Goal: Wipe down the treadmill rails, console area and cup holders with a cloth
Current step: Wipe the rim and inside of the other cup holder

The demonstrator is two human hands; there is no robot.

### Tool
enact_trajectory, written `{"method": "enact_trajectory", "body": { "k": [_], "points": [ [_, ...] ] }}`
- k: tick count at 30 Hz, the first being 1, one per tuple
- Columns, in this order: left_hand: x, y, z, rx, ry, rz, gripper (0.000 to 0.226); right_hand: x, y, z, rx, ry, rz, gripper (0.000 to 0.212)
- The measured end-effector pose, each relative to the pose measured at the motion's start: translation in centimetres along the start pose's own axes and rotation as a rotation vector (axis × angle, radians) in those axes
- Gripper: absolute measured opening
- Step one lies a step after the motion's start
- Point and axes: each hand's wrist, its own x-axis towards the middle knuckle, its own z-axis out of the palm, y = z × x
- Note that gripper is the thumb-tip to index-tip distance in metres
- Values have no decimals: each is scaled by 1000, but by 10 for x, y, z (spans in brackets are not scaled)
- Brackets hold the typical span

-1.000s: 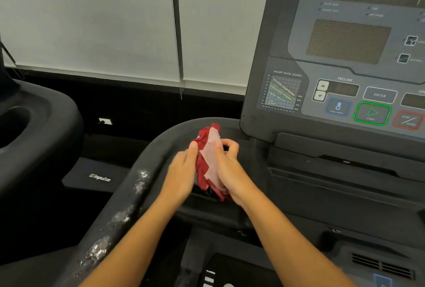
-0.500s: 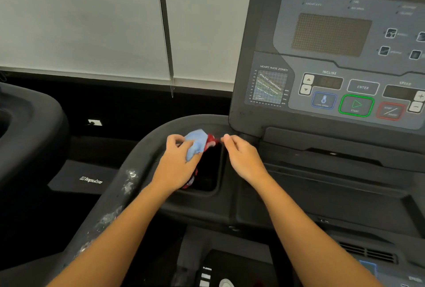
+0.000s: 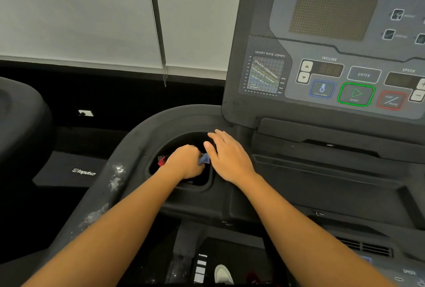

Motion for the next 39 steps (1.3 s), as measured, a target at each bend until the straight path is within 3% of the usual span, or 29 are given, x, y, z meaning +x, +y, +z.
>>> {"method": "enact_trajectory", "body": {
  "k": [5,9,11,19,22,26,29,32,39],
  "points": [
    [-13,-11,-21,-74,-456,-74,31,-2,-3,1,-79,8,-10,55],
    [-15,-13,-17,-102,-611,-147,54,-3,-4,3,-107,15,-15,56],
    [-14,-13,-8,-130,-630,-218,66,-3,-4,3,-108,23,-11,56],
    [5,-6,13,-43,-537,-212,68,-4,-4,3,-69,29,0,56],
    [-1,-7,6,-139,-540,-228,71,-5,-4,2,-61,23,6,56],
    [-16,-10,-9,-302,-645,-229,44,-6,-4,0,-62,27,1,58],
    [-23,-19,-11,-359,-713,-235,50,-5,-3,0,-68,34,5,59],
    [-28,-15,-24,-380,-697,-220,26,-6,-5,1,-62,37,12,59],
    [-36,-5,-35,-357,-678,-177,34,-5,-3,0,-59,36,12,59]
  ]
}}
